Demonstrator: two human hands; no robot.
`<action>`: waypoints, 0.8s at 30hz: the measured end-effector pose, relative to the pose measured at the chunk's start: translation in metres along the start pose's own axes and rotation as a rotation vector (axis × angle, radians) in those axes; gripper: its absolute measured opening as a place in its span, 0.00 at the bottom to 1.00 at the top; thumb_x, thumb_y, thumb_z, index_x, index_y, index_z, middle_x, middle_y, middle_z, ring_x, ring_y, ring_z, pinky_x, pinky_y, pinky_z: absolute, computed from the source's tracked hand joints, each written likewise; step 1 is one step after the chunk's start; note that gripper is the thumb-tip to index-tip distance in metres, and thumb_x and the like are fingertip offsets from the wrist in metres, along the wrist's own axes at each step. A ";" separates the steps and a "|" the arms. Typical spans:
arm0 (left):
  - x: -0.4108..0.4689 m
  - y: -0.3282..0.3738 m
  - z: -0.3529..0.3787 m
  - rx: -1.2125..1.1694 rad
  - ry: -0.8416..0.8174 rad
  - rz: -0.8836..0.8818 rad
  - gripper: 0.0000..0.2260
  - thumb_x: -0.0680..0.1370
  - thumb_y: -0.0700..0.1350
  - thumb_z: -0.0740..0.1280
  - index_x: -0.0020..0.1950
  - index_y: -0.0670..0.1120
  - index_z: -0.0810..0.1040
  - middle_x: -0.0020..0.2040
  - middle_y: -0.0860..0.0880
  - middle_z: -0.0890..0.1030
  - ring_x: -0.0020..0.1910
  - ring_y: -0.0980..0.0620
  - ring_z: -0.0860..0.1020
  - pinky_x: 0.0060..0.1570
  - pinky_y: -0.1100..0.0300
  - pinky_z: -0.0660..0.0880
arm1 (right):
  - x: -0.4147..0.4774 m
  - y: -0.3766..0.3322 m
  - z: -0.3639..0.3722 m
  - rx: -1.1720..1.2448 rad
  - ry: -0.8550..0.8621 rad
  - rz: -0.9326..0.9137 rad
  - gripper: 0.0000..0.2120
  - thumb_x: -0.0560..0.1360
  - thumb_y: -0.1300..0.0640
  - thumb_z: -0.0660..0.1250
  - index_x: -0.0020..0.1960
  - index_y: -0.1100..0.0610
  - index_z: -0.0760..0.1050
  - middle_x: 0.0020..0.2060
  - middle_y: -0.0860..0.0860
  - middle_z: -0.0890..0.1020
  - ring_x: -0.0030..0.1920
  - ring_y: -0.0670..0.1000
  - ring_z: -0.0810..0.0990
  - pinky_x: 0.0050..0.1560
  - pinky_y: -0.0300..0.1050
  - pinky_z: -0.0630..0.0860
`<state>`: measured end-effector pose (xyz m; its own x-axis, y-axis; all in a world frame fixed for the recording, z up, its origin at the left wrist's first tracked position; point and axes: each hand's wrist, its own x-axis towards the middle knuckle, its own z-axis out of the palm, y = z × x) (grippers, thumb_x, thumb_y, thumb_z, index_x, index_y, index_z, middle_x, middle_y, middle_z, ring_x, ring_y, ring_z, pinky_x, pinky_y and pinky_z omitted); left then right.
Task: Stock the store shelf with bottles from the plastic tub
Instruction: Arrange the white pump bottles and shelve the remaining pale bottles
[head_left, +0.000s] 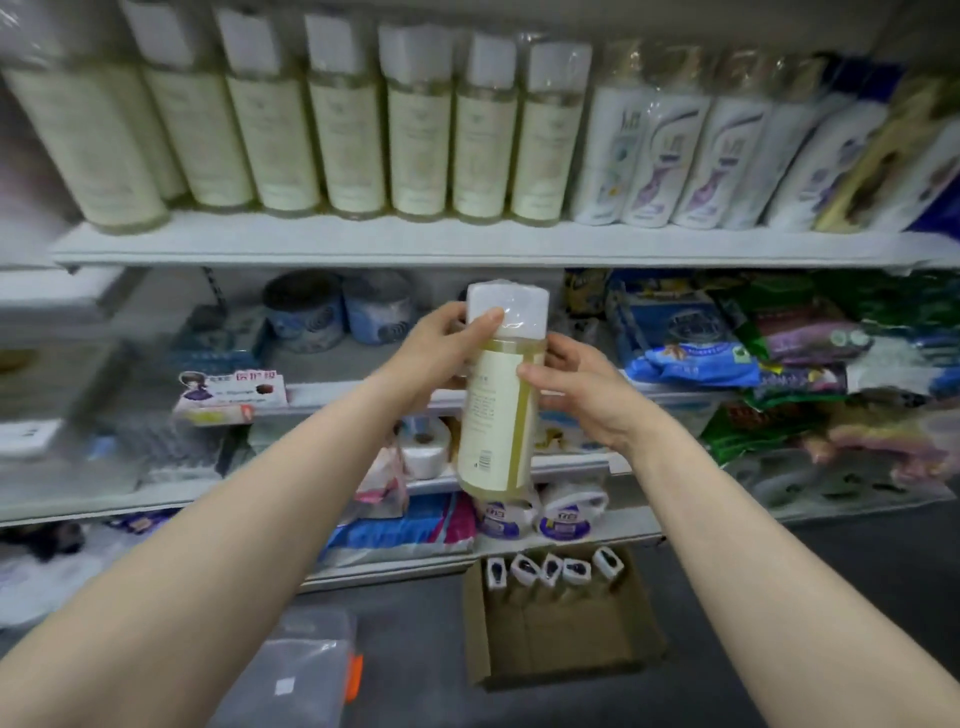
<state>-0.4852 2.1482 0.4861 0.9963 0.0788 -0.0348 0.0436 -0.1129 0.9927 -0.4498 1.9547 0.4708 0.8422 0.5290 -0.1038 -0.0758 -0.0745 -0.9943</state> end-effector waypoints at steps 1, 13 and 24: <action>-0.001 0.008 -0.008 -0.013 0.007 0.018 0.18 0.79 0.56 0.66 0.64 0.48 0.75 0.58 0.49 0.82 0.54 0.50 0.82 0.50 0.53 0.82 | 0.005 -0.010 0.006 -0.003 -0.003 -0.024 0.26 0.71 0.57 0.74 0.68 0.56 0.73 0.61 0.53 0.83 0.62 0.53 0.81 0.56 0.49 0.80; -0.007 0.060 -0.132 -0.060 -0.026 0.183 0.25 0.75 0.49 0.73 0.70 0.47 0.73 0.59 0.45 0.82 0.58 0.49 0.82 0.56 0.51 0.80 | 0.059 -0.098 0.091 -0.013 -0.098 -0.198 0.22 0.77 0.64 0.70 0.69 0.56 0.73 0.61 0.54 0.83 0.60 0.52 0.82 0.56 0.48 0.81; -0.004 0.091 -0.242 -0.026 0.116 0.359 0.16 0.79 0.44 0.69 0.67 0.49 0.75 0.58 0.49 0.83 0.58 0.54 0.81 0.51 0.61 0.80 | 0.129 -0.150 0.188 -0.019 -0.093 -0.331 0.28 0.70 0.58 0.74 0.69 0.57 0.73 0.62 0.55 0.82 0.63 0.52 0.81 0.57 0.47 0.81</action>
<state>-0.5032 2.3771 0.6044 0.9325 0.1510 0.3280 -0.3105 -0.1285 0.9419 -0.4300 2.1927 0.6024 0.7674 0.6017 0.2216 0.2041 0.0983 -0.9740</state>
